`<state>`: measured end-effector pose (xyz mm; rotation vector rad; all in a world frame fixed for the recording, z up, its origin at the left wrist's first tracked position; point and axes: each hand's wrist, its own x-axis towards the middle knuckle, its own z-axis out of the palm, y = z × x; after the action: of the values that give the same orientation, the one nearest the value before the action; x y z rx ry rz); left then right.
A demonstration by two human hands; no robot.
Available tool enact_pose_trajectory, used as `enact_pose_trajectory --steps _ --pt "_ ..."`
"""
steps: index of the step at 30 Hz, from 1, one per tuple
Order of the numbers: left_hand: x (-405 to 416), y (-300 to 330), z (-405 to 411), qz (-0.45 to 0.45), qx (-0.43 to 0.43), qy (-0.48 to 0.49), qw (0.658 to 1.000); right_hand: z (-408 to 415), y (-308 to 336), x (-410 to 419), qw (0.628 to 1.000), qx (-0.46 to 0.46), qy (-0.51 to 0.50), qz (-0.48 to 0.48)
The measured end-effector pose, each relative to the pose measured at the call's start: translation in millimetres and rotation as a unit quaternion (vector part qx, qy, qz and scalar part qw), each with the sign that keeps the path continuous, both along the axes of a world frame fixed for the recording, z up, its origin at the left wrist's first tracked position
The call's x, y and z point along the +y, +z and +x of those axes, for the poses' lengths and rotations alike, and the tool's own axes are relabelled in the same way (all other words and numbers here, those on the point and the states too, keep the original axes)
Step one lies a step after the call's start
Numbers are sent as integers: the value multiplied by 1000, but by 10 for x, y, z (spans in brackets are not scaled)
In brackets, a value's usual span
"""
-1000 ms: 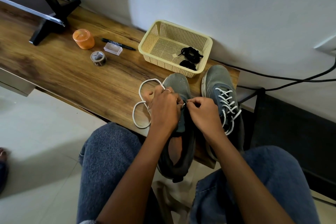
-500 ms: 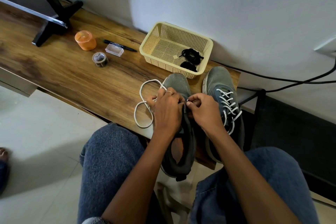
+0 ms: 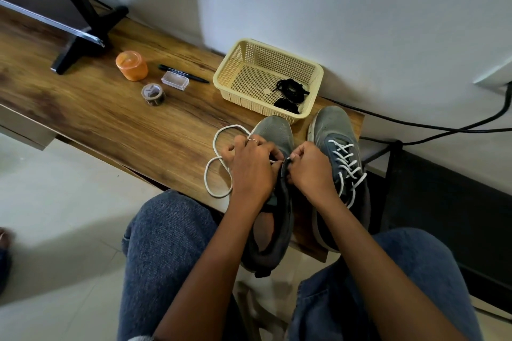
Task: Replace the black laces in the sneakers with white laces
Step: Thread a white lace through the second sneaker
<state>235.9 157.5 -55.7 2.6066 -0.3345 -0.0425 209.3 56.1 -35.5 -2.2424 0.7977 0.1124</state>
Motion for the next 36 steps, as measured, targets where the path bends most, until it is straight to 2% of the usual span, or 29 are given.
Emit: enact_pose_trajectory --steps 3,7,12,19,23,29,31,34,35,36 --pt "5 -16 -10 -11 -30 18 999 -18 35 -6 1000 -23 -5 -17" --pt "31 13 -25 -6 -42 29 999 -50 191 -41 996 -82 -32 22" --pt "77 45 1 -6 1 34 999 -71 641 -89 983 -148 -69 79" --pt "166 51 -3 -59 64 40 995 -15 1065 -178 950 -226 -109 188" --pt "219 158 -18 -24 73 37 996 -6 1390 -271 935 -280 -112 187" --pt "295 123 1 -37 79 -3 996 -14 1869 -374 919 -345 -78 174" --pt "338 101 10 -62 109 -10 992 -42 1992 -379 913 -362 -75 170" --pt "402 86 2 -191 124 65 972 -96 2108 -399 909 -379 -69 163" --pt "430 80 19 -207 120 95 966 -106 2125 -409 909 -379 -65 159" --pt "461 66 44 -183 122 116 969 -114 2136 -419 910 -379 -61 157"
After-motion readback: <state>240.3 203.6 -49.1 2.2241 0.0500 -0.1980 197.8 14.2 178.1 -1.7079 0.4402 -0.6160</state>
